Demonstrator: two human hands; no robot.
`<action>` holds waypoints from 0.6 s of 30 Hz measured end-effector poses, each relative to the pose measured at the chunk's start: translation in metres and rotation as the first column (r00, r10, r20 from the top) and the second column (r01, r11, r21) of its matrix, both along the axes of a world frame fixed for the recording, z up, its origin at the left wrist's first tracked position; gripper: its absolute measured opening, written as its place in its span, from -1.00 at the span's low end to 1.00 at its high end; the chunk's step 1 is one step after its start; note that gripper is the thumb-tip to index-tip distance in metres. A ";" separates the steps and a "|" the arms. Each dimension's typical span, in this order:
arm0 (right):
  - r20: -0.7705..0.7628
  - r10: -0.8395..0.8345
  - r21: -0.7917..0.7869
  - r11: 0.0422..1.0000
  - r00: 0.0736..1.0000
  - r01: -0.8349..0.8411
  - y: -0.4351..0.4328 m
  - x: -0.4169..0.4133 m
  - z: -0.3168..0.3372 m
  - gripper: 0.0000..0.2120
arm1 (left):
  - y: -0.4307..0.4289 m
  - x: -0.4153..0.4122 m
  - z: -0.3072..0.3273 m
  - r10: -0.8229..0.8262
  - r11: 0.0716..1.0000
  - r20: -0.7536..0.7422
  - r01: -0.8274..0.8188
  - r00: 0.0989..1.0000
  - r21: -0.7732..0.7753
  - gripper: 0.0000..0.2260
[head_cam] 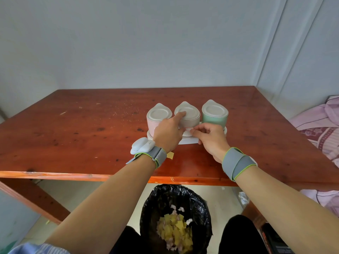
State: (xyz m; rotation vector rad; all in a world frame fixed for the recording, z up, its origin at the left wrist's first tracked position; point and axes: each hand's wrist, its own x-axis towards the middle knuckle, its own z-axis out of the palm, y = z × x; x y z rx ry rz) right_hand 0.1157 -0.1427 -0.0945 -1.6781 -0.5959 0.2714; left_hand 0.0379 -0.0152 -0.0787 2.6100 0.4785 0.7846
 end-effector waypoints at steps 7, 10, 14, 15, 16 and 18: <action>0.124 -0.010 -0.069 0.997 0.992 0.019 -0.007 0.002 -0.002 -0.87 | 0.002 0.000 -0.001 -0.007 1.000 0.005 0.007 1.000 0.019 -0.56; 0.204 -0.046 -0.162 0.983 0.978 0.080 -0.012 0.005 -0.008 -0.99 | 0.001 0.001 -0.002 -0.014 1.000 0.007 0.014 1.000 0.027 -0.56; 0.356 -0.045 -0.420 0.884 0.933 0.203 -0.022 0.008 -0.007 -0.72 | 0.001 0.001 -0.002 -0.009 0.999 0.001 0.009 1.000 0.036 -0.56; 0.389 -0.024 -0.475 0.851 0.921 0.223 -0.025 0.008 -0.007 -0.68 | 0.001 0.001 -0.002 -0.005 0.999 -0.002 0.005 1.000 0.036 -0.56; 0.406 -0.008 -0.506 0.831 0.914 0.232 -0.027 0.009 -0.007 -0.67 | 0.001 0.001 -0.002 -0.001 0.999 -0.003 0.001 1.000 0.035 -0.57; 0.423 0.013 -0.522 0.821 0.906 0.232 -0.030 0.008 -0.008 -0.66 | 0.001 0.001 -0.002 0.006 0.999 -0.011 -0.006 1.000 0.034 -0.56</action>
